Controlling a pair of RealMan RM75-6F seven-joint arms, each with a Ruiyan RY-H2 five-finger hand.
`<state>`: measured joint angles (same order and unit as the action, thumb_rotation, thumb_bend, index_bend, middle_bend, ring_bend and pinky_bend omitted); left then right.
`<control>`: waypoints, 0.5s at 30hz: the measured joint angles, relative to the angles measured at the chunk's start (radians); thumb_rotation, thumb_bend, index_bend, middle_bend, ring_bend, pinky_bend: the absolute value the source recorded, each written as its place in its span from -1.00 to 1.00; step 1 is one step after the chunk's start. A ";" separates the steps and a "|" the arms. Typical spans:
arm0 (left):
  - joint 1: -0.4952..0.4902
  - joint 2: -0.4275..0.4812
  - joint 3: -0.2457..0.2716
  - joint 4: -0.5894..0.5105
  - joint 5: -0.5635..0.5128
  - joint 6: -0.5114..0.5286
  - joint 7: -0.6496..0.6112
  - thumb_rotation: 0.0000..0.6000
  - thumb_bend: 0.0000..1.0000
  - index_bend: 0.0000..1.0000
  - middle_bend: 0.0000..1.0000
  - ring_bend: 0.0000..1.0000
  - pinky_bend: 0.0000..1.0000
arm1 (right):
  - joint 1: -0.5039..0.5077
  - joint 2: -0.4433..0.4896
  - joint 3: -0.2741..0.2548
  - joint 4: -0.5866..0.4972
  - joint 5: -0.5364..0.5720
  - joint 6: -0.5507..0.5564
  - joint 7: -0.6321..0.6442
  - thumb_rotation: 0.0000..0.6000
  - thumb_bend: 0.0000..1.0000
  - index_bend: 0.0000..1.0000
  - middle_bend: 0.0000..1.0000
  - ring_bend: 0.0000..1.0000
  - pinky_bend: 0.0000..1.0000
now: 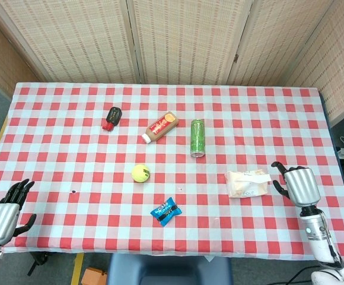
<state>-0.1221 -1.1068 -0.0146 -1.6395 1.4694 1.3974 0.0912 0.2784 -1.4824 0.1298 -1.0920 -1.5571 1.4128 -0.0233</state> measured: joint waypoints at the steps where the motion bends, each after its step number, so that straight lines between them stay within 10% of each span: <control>1: -0.001 0.000 0.000 0.000 0.000 -0.002 -0.002 1.00 -0.23 -0.88 -1.00 -0.93 -0.29 | 0.005 -0.003 0.001 0.005 0.004 -0.012 0.003 1.00 -0.64 -0.22 0.75 0.57 0.56; 15: -0.004 0.004 -0.001 0.001 -0.007 -0.009 -0.021 1.00 -0.22 -0.88 -1.00 -0.93 -0.29 | 0.081 -0.037 -0.022 0.037 0.027 -0.143 0.079 1.00 -0.63 -0.18 0.76 0.58 0.56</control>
<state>-0.1257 -1.1026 -0.0155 -1.6386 1.4623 1.3883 0.0704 0.3591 -1.5194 0.1078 -1.0546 -1.5296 1.2702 0.0554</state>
